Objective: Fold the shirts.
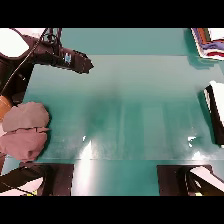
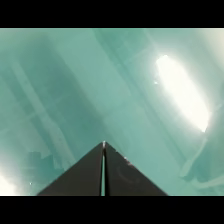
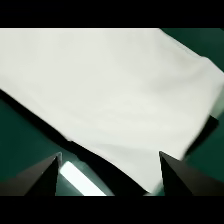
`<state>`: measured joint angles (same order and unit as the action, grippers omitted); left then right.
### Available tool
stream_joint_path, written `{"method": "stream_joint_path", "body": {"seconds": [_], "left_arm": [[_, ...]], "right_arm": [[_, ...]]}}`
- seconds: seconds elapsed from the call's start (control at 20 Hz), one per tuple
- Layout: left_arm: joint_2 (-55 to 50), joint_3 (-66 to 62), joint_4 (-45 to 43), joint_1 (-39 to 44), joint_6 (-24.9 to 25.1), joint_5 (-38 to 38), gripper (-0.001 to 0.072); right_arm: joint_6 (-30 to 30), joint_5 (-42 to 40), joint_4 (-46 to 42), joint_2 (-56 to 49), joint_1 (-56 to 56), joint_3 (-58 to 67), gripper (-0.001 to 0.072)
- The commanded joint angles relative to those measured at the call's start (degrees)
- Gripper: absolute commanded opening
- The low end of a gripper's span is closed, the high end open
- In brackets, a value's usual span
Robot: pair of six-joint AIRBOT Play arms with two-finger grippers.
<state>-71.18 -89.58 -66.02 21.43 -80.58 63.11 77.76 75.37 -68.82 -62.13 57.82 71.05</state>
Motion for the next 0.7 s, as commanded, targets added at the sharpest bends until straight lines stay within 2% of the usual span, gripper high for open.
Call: {"method": "stream_joint_path", "body": {"seconds": [0.0,0.1,0.25,0.3,0.35,0.4,0.45,0.5,0.65], "left_arm": [[0.00,0.00,0.00,0.00,0.26,0.31,0.0028],[0.00,0.00,0.04,0.00,0.22,0.72,0.0028],[0.00,-0.02,0.09,0.00,0.02,-0.17,0.0028],[0.00,-0.02,0.09,0.00,0.02,-0.79,0.0028],[0.00,-0.02,0.09,0.00,0.02,-1.25,0.0028],[0.00,-0.02,0.09,0.00,0.02,-1.57,0.0028],[0.00,-0.02,0.11,0.00,0.02,-1.97,0.0028],[0.00,-0.02,0.11,0.00,0.02,-2.45,0.0028],[0.00,-0.02,0.11,0.00,0.02,-3.52,0.0028]], "right_arm": [[0.68,1.25,11.85,-1.20,-8.11,4.24,0.0698],[0.68,1.16,15.26,-2.05,-18.43,7.23,0.0698],[0.66,1.14,15.06,-3.30,-35.12,10.10,0.0691],[0.66,1.07,14.93,-3.69,-40.50,10.56,0.0621],[0.63,1.09,14.67,-4.13,-45.48,11.02,0.0501],[0.63,1.05,14.67,-4.48,-49.57,11.19,0.0331],[0.61,1.14,14.62,-4.61,-53.22,11.17,0.0130],[0.46,1.05,14.53,-4.61,-56.61,11.17,0.0016],[0.20,0.52,14.58,-4.55,-63.14,11.17,0.0016]]}}
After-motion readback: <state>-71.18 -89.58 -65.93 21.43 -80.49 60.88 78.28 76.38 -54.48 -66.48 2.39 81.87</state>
